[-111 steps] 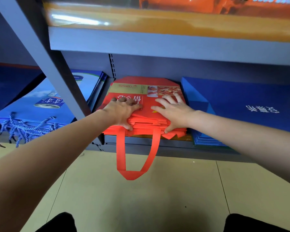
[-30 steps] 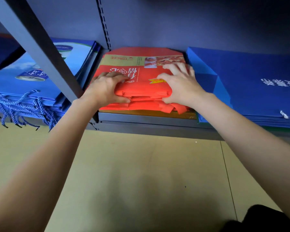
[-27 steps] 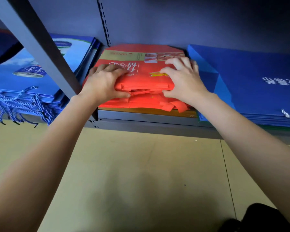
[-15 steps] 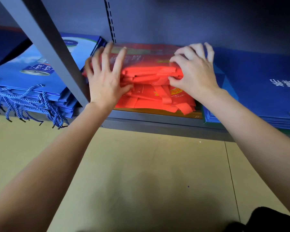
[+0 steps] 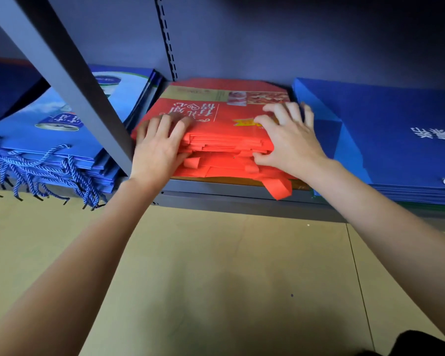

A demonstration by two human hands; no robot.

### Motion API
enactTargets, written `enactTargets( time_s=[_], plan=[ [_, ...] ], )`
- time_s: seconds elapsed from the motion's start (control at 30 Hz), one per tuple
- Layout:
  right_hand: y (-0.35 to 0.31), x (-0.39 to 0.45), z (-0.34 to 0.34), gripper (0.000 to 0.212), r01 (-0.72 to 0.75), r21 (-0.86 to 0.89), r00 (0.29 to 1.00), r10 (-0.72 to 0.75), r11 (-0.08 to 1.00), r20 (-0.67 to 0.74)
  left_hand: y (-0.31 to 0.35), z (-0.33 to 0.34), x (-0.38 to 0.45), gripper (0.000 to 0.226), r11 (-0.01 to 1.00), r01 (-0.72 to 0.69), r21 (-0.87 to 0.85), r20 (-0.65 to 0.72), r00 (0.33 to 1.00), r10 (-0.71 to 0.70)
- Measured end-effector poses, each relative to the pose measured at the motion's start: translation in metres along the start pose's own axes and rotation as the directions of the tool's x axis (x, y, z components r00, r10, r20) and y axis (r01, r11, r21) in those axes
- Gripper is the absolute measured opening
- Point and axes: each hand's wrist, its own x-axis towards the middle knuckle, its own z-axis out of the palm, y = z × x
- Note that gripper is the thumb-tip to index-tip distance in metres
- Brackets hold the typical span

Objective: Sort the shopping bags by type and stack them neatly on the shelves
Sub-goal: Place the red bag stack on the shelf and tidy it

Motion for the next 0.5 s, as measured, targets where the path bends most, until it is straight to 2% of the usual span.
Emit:
enactTargets(
  time_s=[0.07,0.13,0.23,0.27,0.3,0.33,0.4,0.43,0.5],
  plan=[
    [-0.005,0.001,-0.004,0.065,0.055,-0.008,0.997,-0.055,0.998,-0.053,-0.004,-0.007,0.008,0.050,0.999,-0.003,-0.043,-0.018,1.000,0.002],
    [-0.017,0.000,-0.008,0.058,0.185,0.060,0.973,-0.175,0.981,-0.149,-0.004,-0.015,0.016,0.041,0.997,0.022,-0.075,-0.008,1.000,-0.023],
    [-0.048,-0.011,-0.004,0.038,0.402,0.167,0.863,-0.312,0.900,-0.397,-0.004,-0.026,0.029,0.038,0.994,0.062,-0.095,-0.018,0.998,-0.064],
    [-0.058,-0.014,0.001,0.035,0.445,0.168,0.837,-0.342,0.879,-0.428,-0.004,-0.029,0.033,0.038,0.991,0.075,-0.108,-0.033,0.996,-0.079],
    [-0.069,-0.017,0.007,0.037,0.455,0.189,0.844,-0.354,0.870,-0.402,-0.004,-0.032,0.037,0.038,0.989,0.086,-0.124,-0.048,0.995,-0.093],
    [-0.079,-0.019,0.012,0.043,0.428,0.245,0.886,-0.350,0.870,-0.305,-0.005,-0.035,0.039,0.038,0.986,0.095,-0.139,-0.062,0.993,-0.104],
    [-0.095,-0.019,0.019,0.058,0.218,0.392,0.962,-0.264,0.894,0.068,-0.006,-0.039,0.043,0.038,0.982,0.110,-0.154,-0.064,0.991,-0.121],
    [-0.098,-0.015,0.024,0.061,0.094,0.424,0.948,-0.211,0.901,0.238,-0.005,-0.040,0.043,0.038,0.982,0.111,-0.155,-0.055,0.991,-0.120],
    [-0.099,0.000,0.035,0.063,-0.026,0.362,0.892,-0.141,0.932,0.430,-0.004,-0.040,0.042,0.038,0.985,0.097,-0.139,-0.037,0.994,-0.103]
  ],
)
